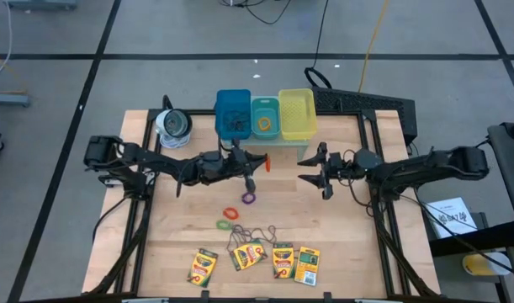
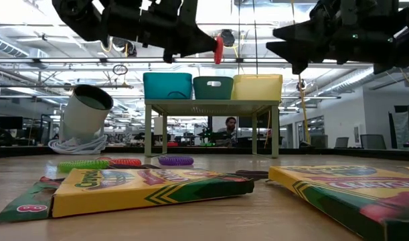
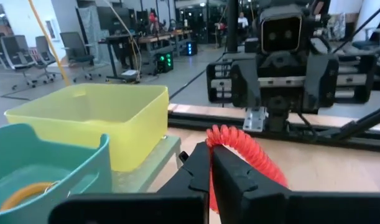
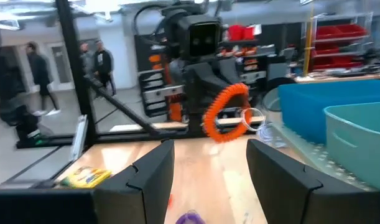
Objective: Pick & Place Office Desk Supplies
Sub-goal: Put the left orange spring keychain into the green bin on the shelf
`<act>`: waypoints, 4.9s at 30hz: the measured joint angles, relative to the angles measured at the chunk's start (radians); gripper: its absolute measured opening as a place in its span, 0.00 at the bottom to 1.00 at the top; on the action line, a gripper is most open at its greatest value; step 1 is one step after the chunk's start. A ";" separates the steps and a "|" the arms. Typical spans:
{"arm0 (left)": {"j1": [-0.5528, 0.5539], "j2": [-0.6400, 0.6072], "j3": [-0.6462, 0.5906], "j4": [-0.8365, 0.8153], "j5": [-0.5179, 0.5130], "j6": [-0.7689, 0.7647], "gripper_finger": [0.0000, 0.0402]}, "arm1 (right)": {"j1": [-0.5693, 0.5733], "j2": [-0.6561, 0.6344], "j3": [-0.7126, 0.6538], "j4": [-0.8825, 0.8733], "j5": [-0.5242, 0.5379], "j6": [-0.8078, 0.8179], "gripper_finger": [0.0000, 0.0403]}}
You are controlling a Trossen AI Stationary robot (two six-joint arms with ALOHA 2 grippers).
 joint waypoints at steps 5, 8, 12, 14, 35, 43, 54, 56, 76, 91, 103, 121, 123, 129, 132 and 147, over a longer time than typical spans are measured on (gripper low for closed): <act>-0.002 0.038 0.033 0.006 0.002 -0.001 0.05 | 0.020 0.110 0.025 0.094 0.059 -0.003 0.48; -0.002 0.058 0.060 -0.003 0.043 0.000 0.04 | 0.024 0.169 0.066 0.095 0.058 0.000 0.48; -0.003 0.080 0.092 -0.001 0.084 0.019 0.01 | 0.034 0.249 0.120 0.094 0.058 0.004 0.48; -0.003 0.084 0.100 -0.002 0.085 0.020 0.03 | 0.041 0.276 0.140 0.093 0.057 0.004 0.48; -0.002 0.083 0.101 -0.036 0.083 0.026 0.07 | 0.052 0.443 0.288 0.108 0.060 0.008 0.47; -0.003 0.081 0.102 -0.032 0.085 0.019 0.02 | 0.052 0.443 0.288 0.120 0.080 0.002 0.30; -0.003 0.082 0.101 -0.032 0.071 -0.025 0.12 | 0.052 0.442 0.288 0.098 0.088 -0.004 0.07; -0.003 0.082 0.101 -0.033 0.036 -0.053 0.13 | 0.052 0.442 0.288 0.093 0.088 -0.004 0.06; -0.014 -0.032 0.100 -0.194 0.014 -0.127 0.65 | 0.052 0.440 0.288 0.046 0.084 -0.037 0.06; -0.053 -0.450 0.061 -0.780 0.018 -0.098 0.67 | 0.032 0.350 0.291 -0.029 0.085 -0.060 0.06; -0.060 -0.776 -0.379 -0.424 -0.093 -0.186 0.67 | -0.063 0.331 0.610 -0.553 0.081 -0.215 0.05; -0.060 -0.776 -0.468 -0.281 -0.157 -0.245 0.67 | -0.337 0.432 0.719 -0.573 -0.023 -0.179 0.05; -0.060 -0.776 -0.468 -0.280 -0.162 -0.245 0.67 | -0.347 0.441 0.719 -0.570 -0.021 -0.163 0.07; -0.060 -0.776 -0.468 -0.281 -0.162 -0.248 0.67 | -0.350 0.441 0.719 -0.566 -0.021 -0.154 0.14; -0.060 -0.776 -0.468 -0.281 -0.162 -0.248 0.67 | -0.348 0.441 0.719 -0.566 -0.023 -0.160 0.20; -0.060 -0.776 -0.468 -0.282 -0.162 -0.262 0.67 | -0.347 0.441 0.719 -0.608 -0.105 -0.104 0.42</act>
